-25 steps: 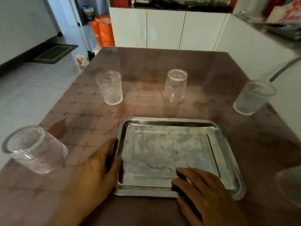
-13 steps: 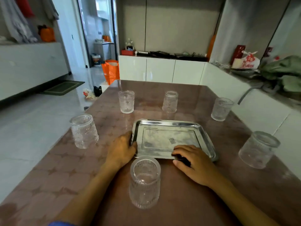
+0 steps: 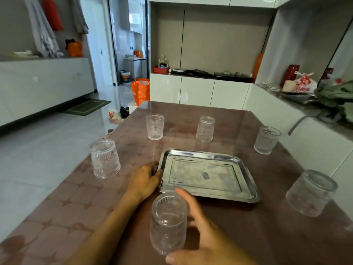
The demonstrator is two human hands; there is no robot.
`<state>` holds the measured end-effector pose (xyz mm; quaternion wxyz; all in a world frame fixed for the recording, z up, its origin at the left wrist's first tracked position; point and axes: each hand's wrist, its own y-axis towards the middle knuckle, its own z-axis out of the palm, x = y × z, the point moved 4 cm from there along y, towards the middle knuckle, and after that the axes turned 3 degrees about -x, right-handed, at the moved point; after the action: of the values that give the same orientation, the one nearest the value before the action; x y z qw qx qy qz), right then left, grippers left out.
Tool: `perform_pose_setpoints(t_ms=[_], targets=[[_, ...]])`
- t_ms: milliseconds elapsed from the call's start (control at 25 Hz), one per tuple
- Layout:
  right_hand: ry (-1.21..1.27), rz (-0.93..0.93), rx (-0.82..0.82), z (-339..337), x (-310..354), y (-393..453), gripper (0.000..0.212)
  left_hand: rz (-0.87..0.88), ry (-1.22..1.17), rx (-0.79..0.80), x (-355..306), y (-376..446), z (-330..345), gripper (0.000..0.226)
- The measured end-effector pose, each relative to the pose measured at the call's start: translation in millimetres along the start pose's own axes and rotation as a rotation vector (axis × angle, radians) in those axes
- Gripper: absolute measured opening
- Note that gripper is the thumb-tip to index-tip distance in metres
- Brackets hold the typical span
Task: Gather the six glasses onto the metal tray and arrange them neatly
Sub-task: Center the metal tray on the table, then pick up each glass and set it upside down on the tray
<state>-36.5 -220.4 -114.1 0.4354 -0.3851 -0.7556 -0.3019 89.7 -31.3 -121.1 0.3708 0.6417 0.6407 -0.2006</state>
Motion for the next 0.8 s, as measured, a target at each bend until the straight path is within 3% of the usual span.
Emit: perform_pose_setpoints(t_ms=[160,280,360,440,600,800], targets=[[0.153,-0.048,-0.032,11,15,13,0.086,0.015,0.027,-0.001,3,2,0,0.020],[0.362,-0.084,-0.288,-40,27,48,0.069,0.025,-0.006,-0.001,7,6,2,0.018],[0.242,-0.103,-0.487,-80,35,91,0.067,0.043,-0.001,-0.001,8,7,5,0.014],[0.084,-0.027,-0.580,-100,30,137,0.067,0.053,-0.007,-0.009,11,9,6,0.010],[-0.059,0.161,-0.569,-84,-31,186,0.074,0.095,-0.002,-0.025,17,11,9,0.013],[-0.086,0.174,-0.563,-66,-66,197,0.079,0.144,0.009,-0.034,21,14,14,0.015]])
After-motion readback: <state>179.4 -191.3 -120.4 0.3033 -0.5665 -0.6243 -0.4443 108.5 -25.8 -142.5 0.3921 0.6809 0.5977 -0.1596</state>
